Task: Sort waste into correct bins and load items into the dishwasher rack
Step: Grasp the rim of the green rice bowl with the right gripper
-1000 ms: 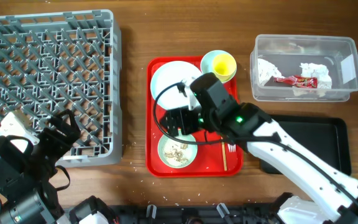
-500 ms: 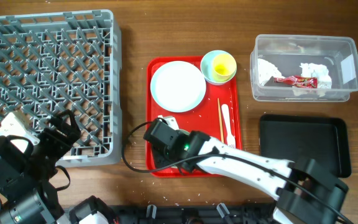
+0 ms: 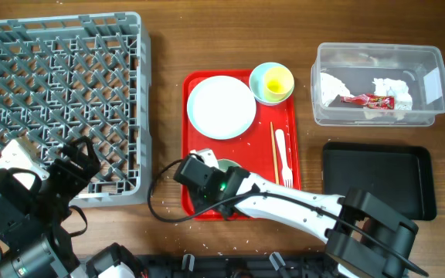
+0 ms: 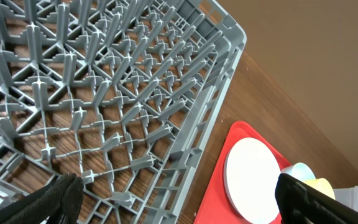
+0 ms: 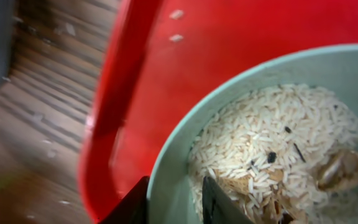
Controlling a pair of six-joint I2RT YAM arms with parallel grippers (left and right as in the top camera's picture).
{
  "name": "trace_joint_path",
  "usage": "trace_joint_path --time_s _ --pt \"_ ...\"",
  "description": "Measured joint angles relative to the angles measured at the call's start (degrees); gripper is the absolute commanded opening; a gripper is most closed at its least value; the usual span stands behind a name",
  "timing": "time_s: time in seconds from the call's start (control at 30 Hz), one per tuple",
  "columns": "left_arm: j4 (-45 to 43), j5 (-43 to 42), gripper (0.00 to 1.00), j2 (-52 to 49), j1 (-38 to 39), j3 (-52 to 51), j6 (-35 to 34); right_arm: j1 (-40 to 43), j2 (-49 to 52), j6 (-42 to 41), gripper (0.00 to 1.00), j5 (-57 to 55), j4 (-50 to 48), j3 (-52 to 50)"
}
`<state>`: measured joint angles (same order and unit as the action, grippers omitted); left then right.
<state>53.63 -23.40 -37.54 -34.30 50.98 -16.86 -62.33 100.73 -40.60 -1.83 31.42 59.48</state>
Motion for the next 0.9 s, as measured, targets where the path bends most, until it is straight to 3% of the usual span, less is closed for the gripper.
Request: trace_joint_path --time_s 0.17,0.27,0.57,0.67,0.9 --pt "0.0 0.0 1.00 0.0 0.0 0.0 0.0 -0.1 0.0 1.9 0.17 -2.9 2.4 0.2" --pt "0.0 0.0 1.00 0.0 0.0 0.0 0.0 -0.2 0.0 2.5 0.04 -4.0 2.4 0.3" --pt "0.0 0.0 1.00 0.0 0.0 0.0 0.0 -0.1 0.0 3.0 0.04 -11.2 7.2 1.8" --pt "0.0 0.0 1.00 0.0 0.0 0.0 0.0 -0.1 0.1 3.0 0.04 -15.2 16.1 5.9" --pt "0.0 0.0 1.00 0.0 0.0 0.0 0.0 0.0 0.2 3.0 0.04 -21.5 23.3 11.9"
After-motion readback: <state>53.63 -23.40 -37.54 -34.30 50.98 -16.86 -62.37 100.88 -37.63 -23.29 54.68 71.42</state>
